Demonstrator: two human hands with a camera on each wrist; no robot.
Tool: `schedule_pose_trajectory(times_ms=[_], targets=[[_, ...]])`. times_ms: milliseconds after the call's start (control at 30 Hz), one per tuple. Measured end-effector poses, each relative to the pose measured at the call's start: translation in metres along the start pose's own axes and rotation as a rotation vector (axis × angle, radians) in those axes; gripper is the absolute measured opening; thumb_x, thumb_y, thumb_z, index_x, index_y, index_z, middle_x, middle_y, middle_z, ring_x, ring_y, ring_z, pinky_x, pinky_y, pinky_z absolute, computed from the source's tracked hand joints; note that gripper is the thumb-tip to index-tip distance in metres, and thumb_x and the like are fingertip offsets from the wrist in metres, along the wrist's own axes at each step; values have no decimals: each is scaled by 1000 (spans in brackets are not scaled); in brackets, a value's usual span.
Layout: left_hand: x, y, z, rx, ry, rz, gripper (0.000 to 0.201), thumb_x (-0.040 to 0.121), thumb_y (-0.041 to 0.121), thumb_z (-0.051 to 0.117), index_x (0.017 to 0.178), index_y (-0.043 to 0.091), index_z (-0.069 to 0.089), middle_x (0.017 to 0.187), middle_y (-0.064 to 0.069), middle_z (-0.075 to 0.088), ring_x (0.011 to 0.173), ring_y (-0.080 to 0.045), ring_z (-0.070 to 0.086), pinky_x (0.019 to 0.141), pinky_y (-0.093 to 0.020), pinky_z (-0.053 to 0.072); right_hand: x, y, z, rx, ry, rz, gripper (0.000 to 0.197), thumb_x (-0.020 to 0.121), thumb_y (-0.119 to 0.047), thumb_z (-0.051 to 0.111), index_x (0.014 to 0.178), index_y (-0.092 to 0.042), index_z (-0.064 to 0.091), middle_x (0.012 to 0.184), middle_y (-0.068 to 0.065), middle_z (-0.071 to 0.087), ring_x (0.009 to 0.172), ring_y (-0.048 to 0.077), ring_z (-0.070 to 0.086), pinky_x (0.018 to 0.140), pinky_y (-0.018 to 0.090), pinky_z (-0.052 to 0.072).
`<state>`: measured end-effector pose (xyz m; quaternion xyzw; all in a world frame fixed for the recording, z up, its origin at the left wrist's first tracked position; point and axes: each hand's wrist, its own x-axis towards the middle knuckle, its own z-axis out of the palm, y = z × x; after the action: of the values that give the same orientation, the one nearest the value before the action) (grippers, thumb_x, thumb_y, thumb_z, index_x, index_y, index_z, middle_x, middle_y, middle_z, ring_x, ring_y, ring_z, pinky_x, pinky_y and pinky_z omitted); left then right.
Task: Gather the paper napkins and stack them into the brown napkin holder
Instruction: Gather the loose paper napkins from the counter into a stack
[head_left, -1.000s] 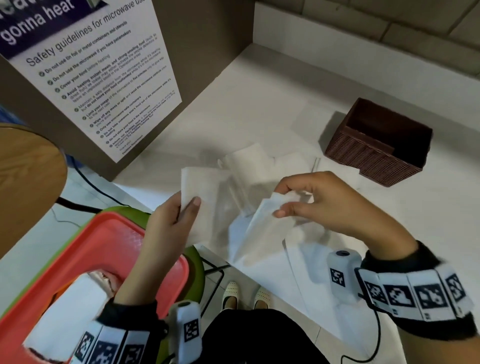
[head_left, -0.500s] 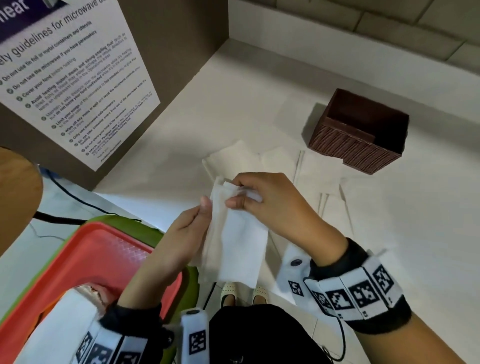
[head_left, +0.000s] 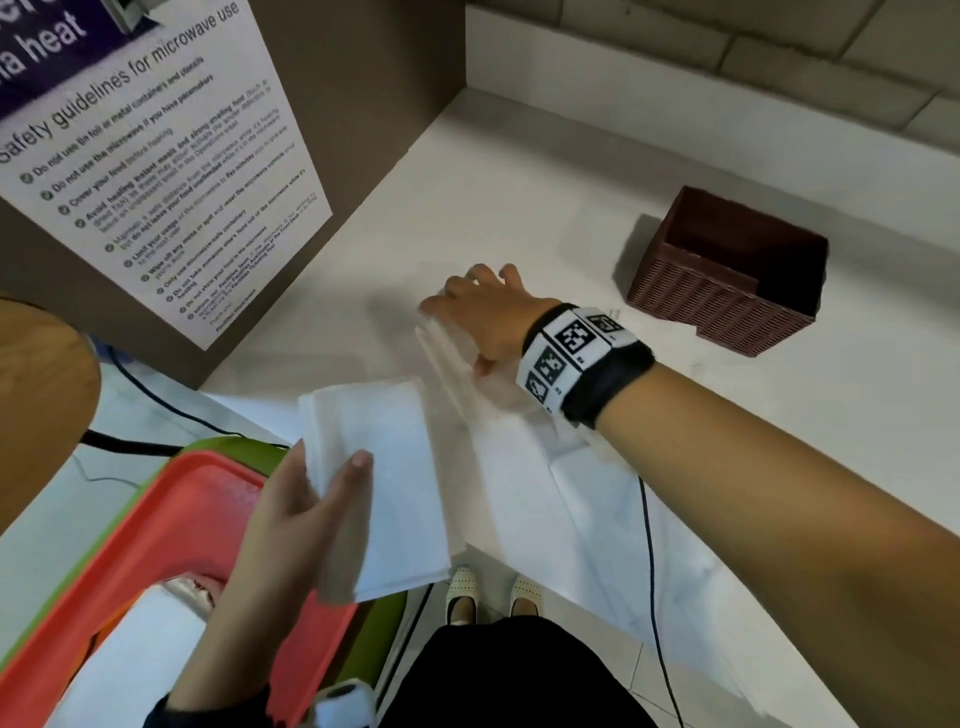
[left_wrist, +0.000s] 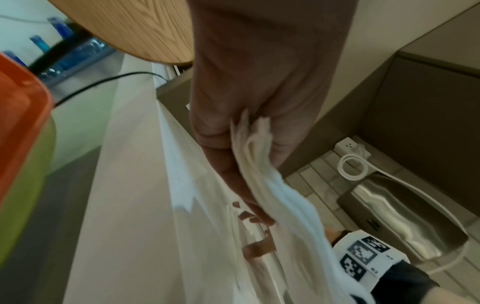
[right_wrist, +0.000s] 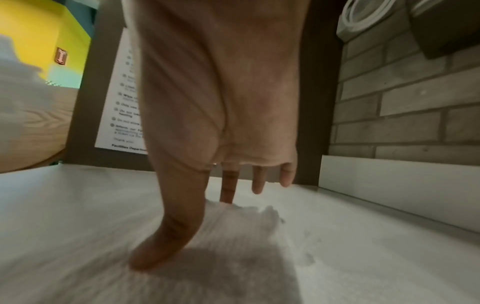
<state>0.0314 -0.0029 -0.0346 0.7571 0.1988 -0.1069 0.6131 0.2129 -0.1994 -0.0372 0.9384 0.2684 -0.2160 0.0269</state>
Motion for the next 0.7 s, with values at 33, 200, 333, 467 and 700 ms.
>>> schedule_pose_trajectory(times_ms=[33, 200, 333, 467, 700], targets=[[0, -2, -4, -17, 12, -5, 21, 93, 25, 61, 111, 14, 64, 88, -5, 72, 73, -19, 69, 51, -20, 49, 6, 1, 0, -27, -7, -5, 83, 68, -17, 81, 138, -26, 38, 132, 4, 49, 127, 32, 34, 103, 51, 23], [4, -14, -13, -59, 62, -36, 30, 93, 27, 62, 119, 13, 62, 101, -12, 73, 89, -31, 71, 58, -29, 51, 28, 7, 3, -73, -32, 10, 74, 56, -35, 87, 122, -30, 56, 126, 5, 46, 121, 35, 34, 99, 46, 33], [7, -10, -11, -65, 28, -26, 27, 93, 27, 61, 116, 13, 63, 99, -11, 73, 85, -29, 71, 56, -28, 52, 28, 14, 4, -45, -59, -14, 71, 63, -39, 84, 127, -27, 56, 124, 2, 52, 124, 30, 39, 100, 43, 32], [11, -3, -9, -70, -14, 4, 25, 94, 27, 60, 114, 11, 63, 94, -10, 72, 81, -28, 69, 56, -30, 51, -3, 18, -20, 352, 121, -15, 67, 68, -25, 85, 127, -20, 54, 99, -3, 54, 107, 26, 58, 80, 29, 42], [25, 0, -12, -83, -22, 42, 8, 95, 28, 58, 98, 25, 65, 77, 4, 76, 68, -15, 72, 49, -27, 53, -167, 24, -77, 562, 344, -62, 24, 76, -22, 79, 97, -24, 70, 80, -19, 63, 72, -6, 59, 66, 8, 44]])
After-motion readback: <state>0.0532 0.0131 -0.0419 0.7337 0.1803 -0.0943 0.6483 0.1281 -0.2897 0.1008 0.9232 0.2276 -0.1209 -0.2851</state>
